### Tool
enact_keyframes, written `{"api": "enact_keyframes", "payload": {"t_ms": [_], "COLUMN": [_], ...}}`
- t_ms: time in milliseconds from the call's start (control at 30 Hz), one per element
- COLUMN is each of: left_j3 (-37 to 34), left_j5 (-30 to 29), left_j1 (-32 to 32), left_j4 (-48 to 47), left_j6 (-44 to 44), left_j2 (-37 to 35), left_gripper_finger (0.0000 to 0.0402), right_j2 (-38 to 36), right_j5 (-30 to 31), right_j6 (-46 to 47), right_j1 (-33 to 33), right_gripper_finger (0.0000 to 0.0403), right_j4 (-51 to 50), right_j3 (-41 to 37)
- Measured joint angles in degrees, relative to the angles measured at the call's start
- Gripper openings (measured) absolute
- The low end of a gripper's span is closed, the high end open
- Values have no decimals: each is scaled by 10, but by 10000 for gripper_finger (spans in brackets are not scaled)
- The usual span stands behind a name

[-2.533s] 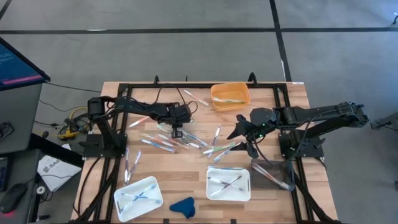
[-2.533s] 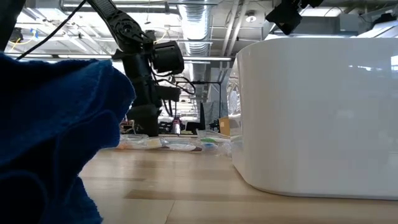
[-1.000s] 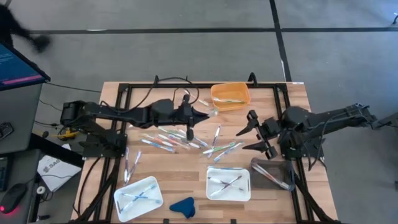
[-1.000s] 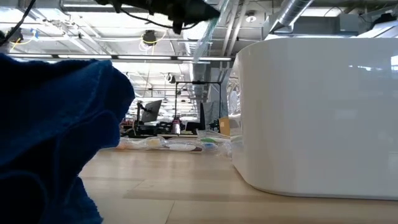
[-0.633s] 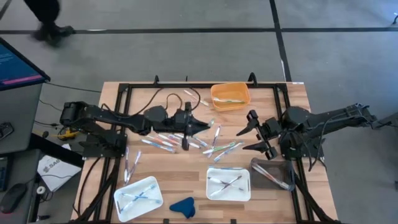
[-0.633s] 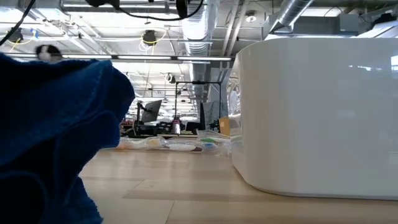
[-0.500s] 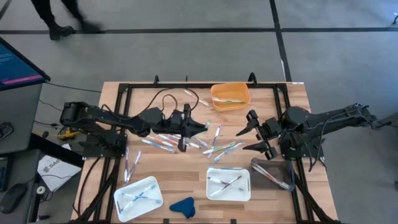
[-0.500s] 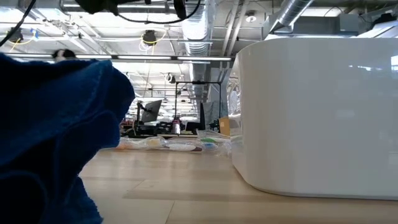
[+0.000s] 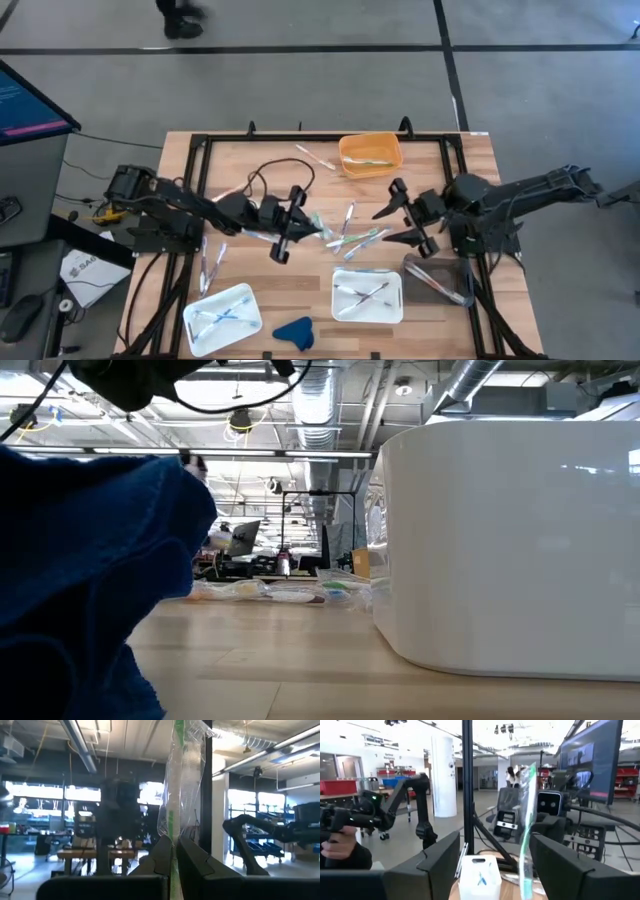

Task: Pick & Place Toothbrushes
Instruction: Put the green toothbrush into the yellow bin

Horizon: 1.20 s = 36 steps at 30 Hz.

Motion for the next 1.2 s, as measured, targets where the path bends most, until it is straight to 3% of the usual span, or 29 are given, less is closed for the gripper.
{"api": "enact_keyframes", "payload": {"t_ms": [433,733,967,1200], "left_j3": [0,0,0,0], "left_j5": [7,21,-37,-56], "left_j1": [0,-3,-4,-3], "left_j4": [-13,-20,-48,-59], "left_j6": [-12,-12,11,33], "left_j2": [-4,-5,-2,-2], "left_gripper_finger": [5,5,5,5], "right_j2": [152,156,168,168], "right_j5": [2,3,122,132], "right_j6": [51,44,-15,-17], "right_j1": [-1,-26,-23,-24], "right_gripper_finger": [234,234,234,234], "right_j4": [159,133,102,85], "right_j3": [0,0,0,5]}}
